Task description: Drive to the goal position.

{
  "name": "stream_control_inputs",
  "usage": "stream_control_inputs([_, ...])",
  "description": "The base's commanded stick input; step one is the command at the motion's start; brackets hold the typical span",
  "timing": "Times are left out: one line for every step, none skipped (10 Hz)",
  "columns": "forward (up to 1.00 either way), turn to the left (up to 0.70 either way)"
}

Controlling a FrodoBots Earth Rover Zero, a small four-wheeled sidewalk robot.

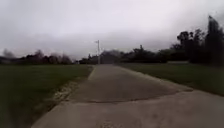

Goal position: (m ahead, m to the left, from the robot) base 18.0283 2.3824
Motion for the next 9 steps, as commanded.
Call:
stream_control_inputs([0.85, 0.00])
stream_control_inputs([0.85, 0.00])
stream_control_inputs([0.85, 0.00])
stream_control_inputs([0.85, 0.00])
stream_control_inputs([0.85, 0.00])
stream_control_inputs([0.85, 0.00])
stream_control_inputs([0.85, 0.00])
stream_control_inputs([0.85, 0.00])
stream_control_inputs([0.85, 0.00])
